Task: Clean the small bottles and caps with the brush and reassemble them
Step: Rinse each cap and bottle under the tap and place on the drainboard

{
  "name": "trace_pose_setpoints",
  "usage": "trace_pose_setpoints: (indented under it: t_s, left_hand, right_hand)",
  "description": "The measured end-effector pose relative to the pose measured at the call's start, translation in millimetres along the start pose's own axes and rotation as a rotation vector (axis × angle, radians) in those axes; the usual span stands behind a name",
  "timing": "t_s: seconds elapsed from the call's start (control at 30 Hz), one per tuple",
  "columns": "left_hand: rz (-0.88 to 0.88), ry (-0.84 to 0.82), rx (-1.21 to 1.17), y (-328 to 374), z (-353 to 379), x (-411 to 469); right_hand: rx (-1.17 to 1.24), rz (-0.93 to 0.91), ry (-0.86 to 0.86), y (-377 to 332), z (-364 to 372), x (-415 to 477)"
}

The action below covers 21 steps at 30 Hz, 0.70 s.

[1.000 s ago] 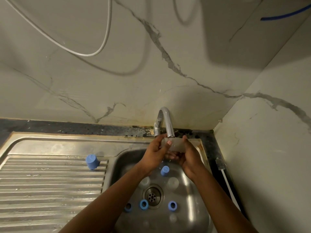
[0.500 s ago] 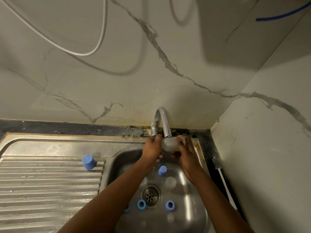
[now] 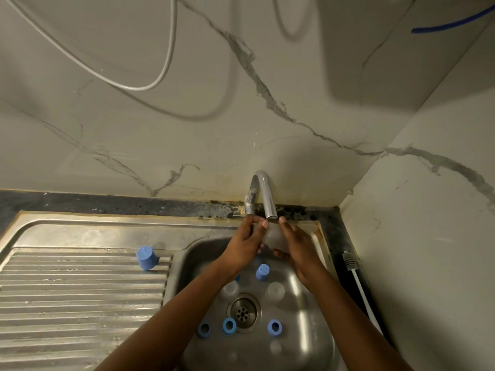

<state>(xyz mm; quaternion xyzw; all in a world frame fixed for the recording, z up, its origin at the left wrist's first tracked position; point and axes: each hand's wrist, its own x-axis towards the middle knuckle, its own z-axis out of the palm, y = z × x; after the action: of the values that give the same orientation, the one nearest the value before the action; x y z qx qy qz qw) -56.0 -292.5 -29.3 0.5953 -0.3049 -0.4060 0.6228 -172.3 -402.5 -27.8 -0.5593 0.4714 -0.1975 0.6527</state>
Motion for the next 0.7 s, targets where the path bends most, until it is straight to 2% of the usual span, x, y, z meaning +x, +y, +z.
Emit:
trace_pose_setpoints:
  t_s: [0.13,0.27,0.43,0.5,0.6,0.7]
  left_hand:
    - [0.036,-0.041,-0.019,-5,-8,-3]
    - [-0.010,0.029,-0.078,-5,-15,-2]
    - [-0.135,0.218,0.007,4,-18,7]
    - [-0.187,0.216,0.038,5,-21,8]
    - [-0.232,0.159,-0.117,4,-24,5]
    - [-0.205,0.138,-0.286,6,-22,3]
  right_hand:
    - [-0.063,0.072,0.005,-6,6,4]
    - [-0.043,-0.020,0.023,-9,17,4]
    - [-0.029,-0.155,-0.151,-5,25,-7]
    - [-0.052,-0.242,-0.193,-4,25,-8]
    - [-0.075,-0.316,-0.189,-7,21,-4]
    - [-0.040,-0.338,-0.177,-12,20,-4]
